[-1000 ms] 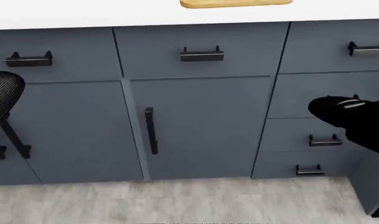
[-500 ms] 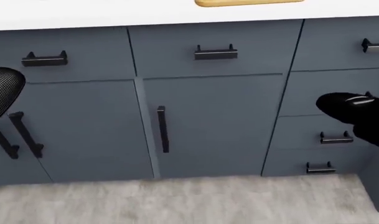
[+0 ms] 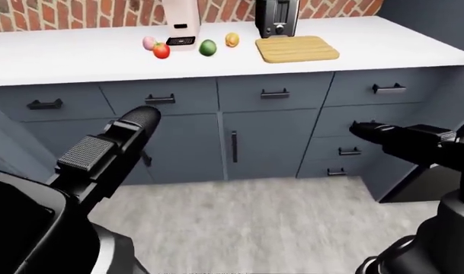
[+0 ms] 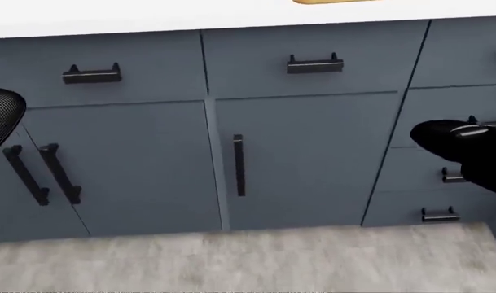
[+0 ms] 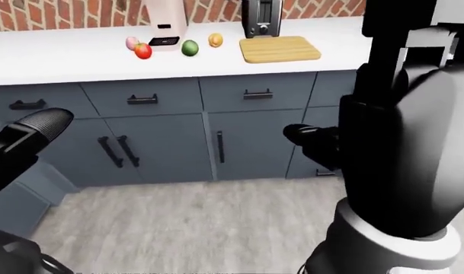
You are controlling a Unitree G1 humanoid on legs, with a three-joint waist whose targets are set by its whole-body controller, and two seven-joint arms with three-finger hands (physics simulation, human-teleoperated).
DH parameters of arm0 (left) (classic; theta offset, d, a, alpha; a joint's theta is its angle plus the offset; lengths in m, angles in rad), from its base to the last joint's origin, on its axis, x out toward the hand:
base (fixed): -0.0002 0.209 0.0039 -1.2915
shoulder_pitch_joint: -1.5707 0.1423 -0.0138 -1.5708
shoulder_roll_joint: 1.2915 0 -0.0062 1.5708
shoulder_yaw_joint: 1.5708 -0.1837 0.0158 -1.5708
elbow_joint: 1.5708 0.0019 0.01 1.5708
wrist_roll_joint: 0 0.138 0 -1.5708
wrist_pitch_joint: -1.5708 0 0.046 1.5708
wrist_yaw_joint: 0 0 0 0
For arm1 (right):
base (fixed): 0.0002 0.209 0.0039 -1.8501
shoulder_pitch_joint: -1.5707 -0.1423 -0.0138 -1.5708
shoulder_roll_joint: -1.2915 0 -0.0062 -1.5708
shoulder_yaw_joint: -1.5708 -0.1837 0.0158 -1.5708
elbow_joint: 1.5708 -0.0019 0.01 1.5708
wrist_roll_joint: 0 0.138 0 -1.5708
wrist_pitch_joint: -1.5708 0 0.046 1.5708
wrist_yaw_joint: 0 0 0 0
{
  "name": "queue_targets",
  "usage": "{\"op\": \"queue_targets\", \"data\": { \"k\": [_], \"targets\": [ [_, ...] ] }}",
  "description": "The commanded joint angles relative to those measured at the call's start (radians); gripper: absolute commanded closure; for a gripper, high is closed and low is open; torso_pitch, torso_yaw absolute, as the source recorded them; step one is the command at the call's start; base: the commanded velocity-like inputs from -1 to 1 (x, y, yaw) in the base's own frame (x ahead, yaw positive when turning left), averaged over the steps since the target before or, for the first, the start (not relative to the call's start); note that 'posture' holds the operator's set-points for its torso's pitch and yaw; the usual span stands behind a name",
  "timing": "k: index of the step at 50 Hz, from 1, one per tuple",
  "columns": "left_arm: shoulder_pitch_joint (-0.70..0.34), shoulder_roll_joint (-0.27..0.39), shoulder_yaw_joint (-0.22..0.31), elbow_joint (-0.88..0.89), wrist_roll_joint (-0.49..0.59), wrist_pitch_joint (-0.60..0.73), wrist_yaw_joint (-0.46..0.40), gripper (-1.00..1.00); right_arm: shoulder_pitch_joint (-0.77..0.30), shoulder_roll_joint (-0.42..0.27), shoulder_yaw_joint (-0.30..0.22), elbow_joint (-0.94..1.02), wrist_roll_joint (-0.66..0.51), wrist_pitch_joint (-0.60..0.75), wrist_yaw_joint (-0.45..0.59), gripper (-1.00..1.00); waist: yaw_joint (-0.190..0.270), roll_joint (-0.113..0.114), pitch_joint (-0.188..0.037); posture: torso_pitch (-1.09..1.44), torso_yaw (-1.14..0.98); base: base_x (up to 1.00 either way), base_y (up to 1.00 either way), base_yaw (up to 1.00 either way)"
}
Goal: Place the avocado, onion, tomato and bell pepper on the cutting board.
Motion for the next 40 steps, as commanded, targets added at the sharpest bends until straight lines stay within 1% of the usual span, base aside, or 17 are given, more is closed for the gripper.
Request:
{"op": "queue_targets", "data": {
  "k": [1,8,10,11,13,14,17,20,22,24,25,26,32,34,36,38,40],
  "targets": [
    [-0.014,-0.002,-0.007,-0.009,0.0,0.003,0.004,-1.0,-0.014,-0.01,-0.006,-0.011,-0.003,-0.005,-0.013,-1.0,-0.009,0.008,-0.016,0.0,0.0,0.0,0.23,0.0],
    [-0.013,-0.001,-0.007,-0.009,-0.003,0.002,0.005,-1.0,-0.008,-0.017,0.001,-0.011,-0.014,0.005,-0.019,-1.0,-0.016,-0.06,-0.012,0.0,0.0,0.0,0.24,0.0],
    [-0.017,-0.002,-0.007,-0.009,-0.007,0.005,0.001,-1.0,0.002,-0.02,0.007,-0.008,-0.018,0.008,-0.027,-1.0,-0.016,-0.092,-0.014,0.0,0.0,0.0,0.23,0.0],
    [-0.012,0.0,-0.008,-0.009,-0.006,0.004,0.005,-1.0,0.001,-0.021,0.009,-0.009,-0.02,0.009,-0.025,-1.0,-0.015,-0.121,-0.024,0.0,0.0,0.0,0.23,0.0],
    [-0.015,0.001,-0.006,-0.009,-0.004,0.004,0.005,-1.0,0.004,-0.023,0.01,-0.006,-0.022,0.01,-0.026,-1.0,-0.023,-0.102,-0.018,0.0,0.0,0.0,0.23,0.0],
    [-0.017,0.0,-0.006,-0.009,-0.006,0.004,0.005,-1.0,0.004,-0.022,0.01,-0.007,-0.02,0.012,-0.026,-1.0,-0.016,-0.11,-0.018,0.0,0.0,0.0,0.23,0.0],
    [-0.015,0.0,-0.006,-0.009,-0.011,0.004,0.006,-1.0,0.002,-0.021,0.013,-0.008,-0.024,0.015,-0.026,-1.0,-0.01,-0.098,-0.024,0.0,0.0,0.0,0.23,0.0],
    [-0.021,-0.008,-0.004,-0.009,-0.013,-0.004,0.005,-1.0,0.0,-0.022,0.01,-0.008,-0.024,0.019,-0.022,-1.0,-0.008,-0.068,-0.009,0.0,0.0,0.0,0.24,0.0],
    [-0.021,-0.012,-0.001,-0.009,-0.017,-0.011,0.008,-1.0,0.005,-0.024,0.01,-0.007,-0.021,0.017,-0.025,-1.0,-0.013,-0.028,-0.013,0.0,0.0,0.0,0.24,0.0],
    [-0.016,-0.014,-0.004,-0.009,-0.015,-0.013,0.009,-1.0,0.002,-0.027,0.006,-0.008,-0.019,0.019,-0.023,-1.0,-0.011,0.041,-0.025,0.0,0.0,0.0,0.24,0.0],
    [-0.013,-0.014,-0.004,-0.009,-0.014,-0.014,0.01,-1.0,0.002,-0.027,0.007,-0.01,-0.02,0.019,-0.022,-1.0,-0.011,-0.007,-0.017,0.0,0.0,0.0,0.23,0.0],
    [-0.016,-0.016,-0.004,-0.009,-0.013,-0.015,0.009,-1.0,0.003,-0.027,0.006,-0.01,-0.019,0.02,-0.024,-1.0,-0.013,0.003,-0.015,0.0,0.0,0.0,0.23,0.0],
    [-0.014,-0.021,-0.006,-0.009,-0.012,-0.017,0.005,-1.0,0.005,-0.03,0.006,-0.008,-0.016,0.017,-0.029,-1.0,-0.018,-0.05,-0.014,0.0,0.0,0.0,0.24,0.0],
    [-0.015,-0.021,-0.002,-0.009,-0.017,-0.017,0.005,-1.0,0.004,-0.029,0.005,-0.01,-0.015,0.017,-0.027,-1.0,-0.018,-0.075,-0.014,0.0,0.0,0.0,0.23,0.0],
    [-0.018,-0.024,-0.005,-0.009,-0.015,-0.016,0.001,-1.0,0.001,-0.028,0.004,-0.011,-0.016,0.016,-0.025,-1.0,-0.016,-0.121,-0.026,0.0,0.0,0.0,0.23,0.0],
    [-0.015,-0.022,-0.006,-0.009,-0.014,-0.015,0.003,-1.0,-0.001,-0.028,0.003,-0.011,-0.014,0.016,-0.025,-1.0,-0.023,-0.103,-0.019,0.0,0.0,0.0,0.23,0.0],
    [-0.014,-0.021,-0.007,-0.009,-0.015,-0.012,0.001,-1.0,0.003,-0.026,0.004,-0.011,-0.013,0.016,-0.027,-1.0,-0.016,-0.11,-0.023,0.0,0.0,0.0,0.24,0.0]
  ]
}}
